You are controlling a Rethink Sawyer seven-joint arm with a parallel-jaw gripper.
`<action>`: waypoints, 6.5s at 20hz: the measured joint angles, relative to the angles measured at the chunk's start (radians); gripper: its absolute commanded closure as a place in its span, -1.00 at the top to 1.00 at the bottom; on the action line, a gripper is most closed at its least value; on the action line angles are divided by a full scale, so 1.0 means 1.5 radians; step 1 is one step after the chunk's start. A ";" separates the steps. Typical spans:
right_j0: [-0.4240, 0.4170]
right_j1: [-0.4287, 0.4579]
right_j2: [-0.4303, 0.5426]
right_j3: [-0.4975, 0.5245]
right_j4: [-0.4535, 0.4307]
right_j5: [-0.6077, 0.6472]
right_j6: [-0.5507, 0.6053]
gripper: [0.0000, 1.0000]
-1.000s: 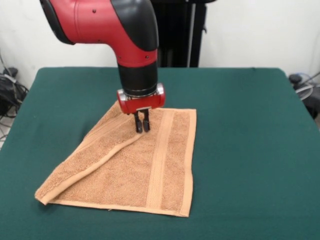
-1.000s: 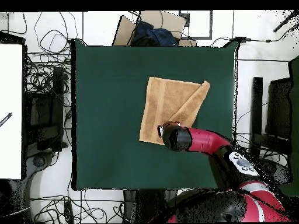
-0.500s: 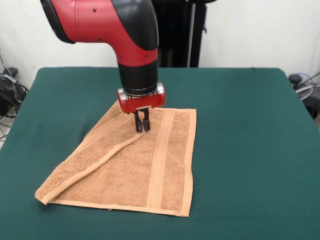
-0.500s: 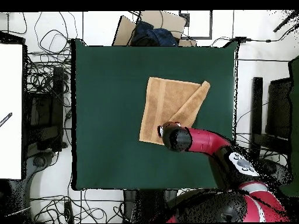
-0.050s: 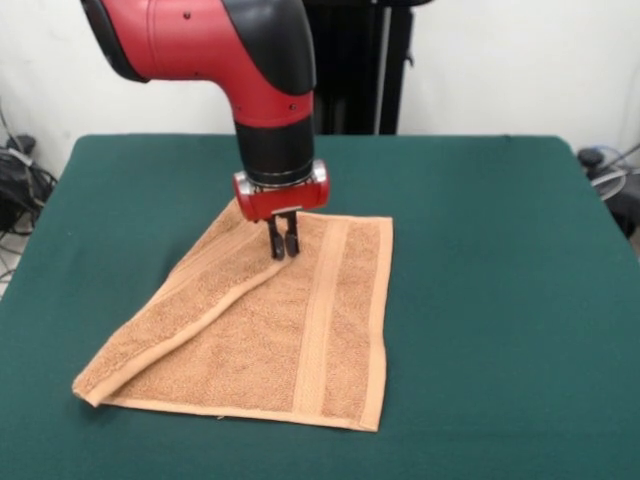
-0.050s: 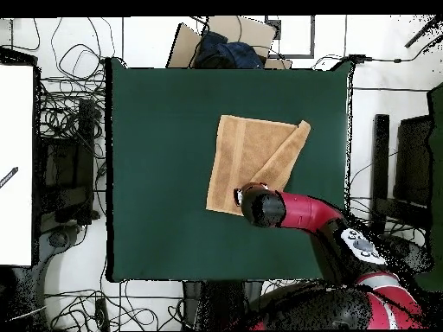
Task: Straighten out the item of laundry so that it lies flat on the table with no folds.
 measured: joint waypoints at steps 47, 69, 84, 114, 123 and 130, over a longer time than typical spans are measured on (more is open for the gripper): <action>-0.141 -0.081 0.034 0.060 0.002 0.151 0.000 -1.00; -0.149 -0.079 0.062 -0.042 0.001 0.279 0.000 -1.00; -0.177 -0.091 0.084 -0.057 0.001 0.280 0.000 -1.00; -0.268 -0.255 0.081 0.128 0.001 0.136 0.000 1.00; -0.246 -0.319 0.084 0.189 0.012 0.113 0.000 1.00; -0.197 -0.428 0.084 0.245 0.054 0.113 0.000 1.00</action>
